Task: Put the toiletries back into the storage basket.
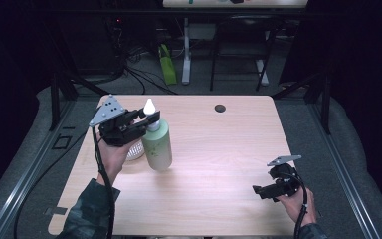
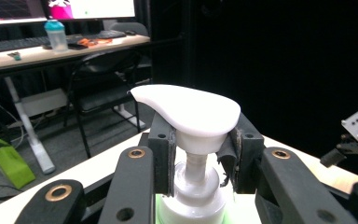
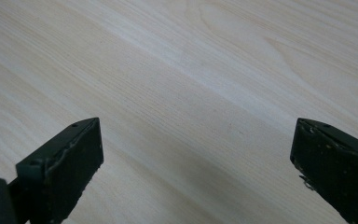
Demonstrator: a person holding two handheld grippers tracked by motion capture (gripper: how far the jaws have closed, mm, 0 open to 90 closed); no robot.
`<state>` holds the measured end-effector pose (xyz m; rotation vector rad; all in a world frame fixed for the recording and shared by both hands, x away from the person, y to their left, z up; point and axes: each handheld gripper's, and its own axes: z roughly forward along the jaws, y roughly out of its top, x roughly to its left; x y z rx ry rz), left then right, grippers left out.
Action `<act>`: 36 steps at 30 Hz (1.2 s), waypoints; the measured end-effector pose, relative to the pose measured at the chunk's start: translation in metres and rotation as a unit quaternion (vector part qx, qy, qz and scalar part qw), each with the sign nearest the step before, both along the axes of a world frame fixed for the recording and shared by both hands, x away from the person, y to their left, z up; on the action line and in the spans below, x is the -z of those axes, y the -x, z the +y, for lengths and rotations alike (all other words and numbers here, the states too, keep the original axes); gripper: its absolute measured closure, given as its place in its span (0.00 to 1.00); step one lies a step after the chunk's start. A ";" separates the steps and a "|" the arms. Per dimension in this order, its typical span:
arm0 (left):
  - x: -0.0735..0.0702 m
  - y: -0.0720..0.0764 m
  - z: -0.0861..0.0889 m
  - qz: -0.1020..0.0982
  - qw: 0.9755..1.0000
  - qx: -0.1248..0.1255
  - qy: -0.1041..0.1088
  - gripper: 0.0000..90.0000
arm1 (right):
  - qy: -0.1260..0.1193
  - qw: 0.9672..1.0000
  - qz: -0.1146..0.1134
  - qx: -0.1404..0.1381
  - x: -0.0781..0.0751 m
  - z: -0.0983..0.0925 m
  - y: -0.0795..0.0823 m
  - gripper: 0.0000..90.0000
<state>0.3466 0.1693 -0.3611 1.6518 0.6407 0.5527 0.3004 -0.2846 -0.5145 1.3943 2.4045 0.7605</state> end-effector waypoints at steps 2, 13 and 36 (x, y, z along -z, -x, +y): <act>-0.002 0.000 0.002 -0.002 1.000 -0.004 -0.003 0.75 | 0.003 1.000 -0.001 -0.003 0.000 0.000 0.000 0.02; -0.010 0.002 0.009 -0.003 1.000 -0.011 -0.006 0.75 | 0.002 1.000 0.001 -0.001 0.000 0.002 0.000 0.02; -0.032 0.007 0.034 -0.024 0.999 -0.044 0.017 0.75 | 0.011 1.000 -0.003 -0.004 -0.002 0.004 0.001 0.03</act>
